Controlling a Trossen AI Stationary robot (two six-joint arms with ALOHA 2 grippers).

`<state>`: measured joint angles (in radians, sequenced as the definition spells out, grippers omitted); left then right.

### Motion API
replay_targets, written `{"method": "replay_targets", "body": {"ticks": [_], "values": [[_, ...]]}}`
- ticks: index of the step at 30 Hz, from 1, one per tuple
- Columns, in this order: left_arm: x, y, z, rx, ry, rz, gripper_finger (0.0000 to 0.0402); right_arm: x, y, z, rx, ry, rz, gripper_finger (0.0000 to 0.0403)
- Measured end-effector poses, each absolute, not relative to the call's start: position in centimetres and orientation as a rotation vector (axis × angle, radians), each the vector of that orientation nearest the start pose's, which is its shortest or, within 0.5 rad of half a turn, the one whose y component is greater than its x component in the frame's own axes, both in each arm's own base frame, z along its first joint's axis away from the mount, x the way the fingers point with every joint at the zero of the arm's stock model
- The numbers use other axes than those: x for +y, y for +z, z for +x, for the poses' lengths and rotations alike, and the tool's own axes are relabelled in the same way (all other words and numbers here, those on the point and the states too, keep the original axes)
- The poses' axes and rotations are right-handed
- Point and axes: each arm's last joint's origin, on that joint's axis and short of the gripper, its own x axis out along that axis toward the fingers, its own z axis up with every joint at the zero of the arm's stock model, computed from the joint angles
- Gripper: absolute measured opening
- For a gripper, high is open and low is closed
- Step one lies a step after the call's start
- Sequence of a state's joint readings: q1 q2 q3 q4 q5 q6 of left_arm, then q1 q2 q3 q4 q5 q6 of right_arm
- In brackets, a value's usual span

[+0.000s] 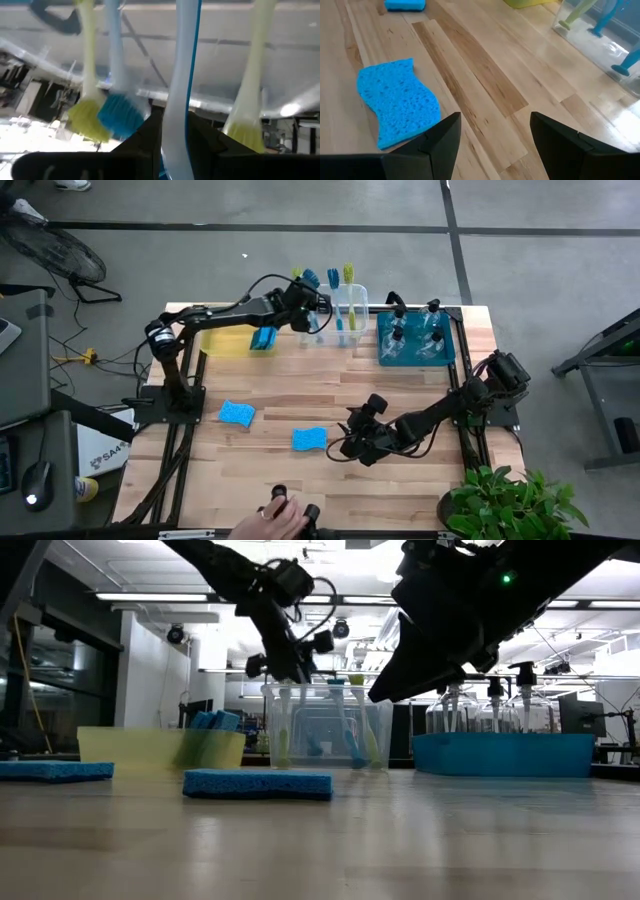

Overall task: Pick & Place Kitchen Sink Supplies
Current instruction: Put the blue dish brush into the transparent container, then put the blue sponge into the yellow bin

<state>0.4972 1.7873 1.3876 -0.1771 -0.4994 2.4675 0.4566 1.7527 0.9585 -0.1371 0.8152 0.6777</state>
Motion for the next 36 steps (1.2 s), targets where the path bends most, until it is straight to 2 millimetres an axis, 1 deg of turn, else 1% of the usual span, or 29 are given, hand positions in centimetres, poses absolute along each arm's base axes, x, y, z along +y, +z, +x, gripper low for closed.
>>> {"method": "replay_targets", "body": {"ticks": [4,9,15,18,23,30,33,36], "values": [[20.76,25.83,35.24,1.425,-0.352,2.123,0.0064,13.0,15.99,30.87,0.59,-0.556,0.101,0.0232],[20.69,25.81,35.36,1.371,-0.36,2.13,0.0065,13.07,15.99,30.84,0.59,-0.555,0.102,0.0232],[20.92,25.85,35.27,1.365,-0.319,2.092,0.0069,13.13,15.97,30.83,0.593,-0.549,0.116,0.0232],[20.91,25.86,35.3,1.347,-0.317,2.091,0.0086,13.16,15.94,30.83,0.599,-0.541,0.132,0.0232],[20.81,25.85,35.43,1.284,-0.288,2.049,0.013,13.23,15.9,30.81,0.611,-0.528,0.141,0.0232],[20.83,25.97,35.52,1.269,-0.267,2.049,0.0185,13.17,15.81,30.69,0.624,-0.531,0.13,0.0232],[20.92,26.25,35.65,1.268,-0.207,2.042,0.0198,13.17,15.81,30.69,0.624,-0.531,0.13,0.0232],[20.76,26.54,35.89,1.281,-0.14,2.027,0.0201,13.17,15.81,30.69,0.624,-0.531,0.13,0.0232]]}}
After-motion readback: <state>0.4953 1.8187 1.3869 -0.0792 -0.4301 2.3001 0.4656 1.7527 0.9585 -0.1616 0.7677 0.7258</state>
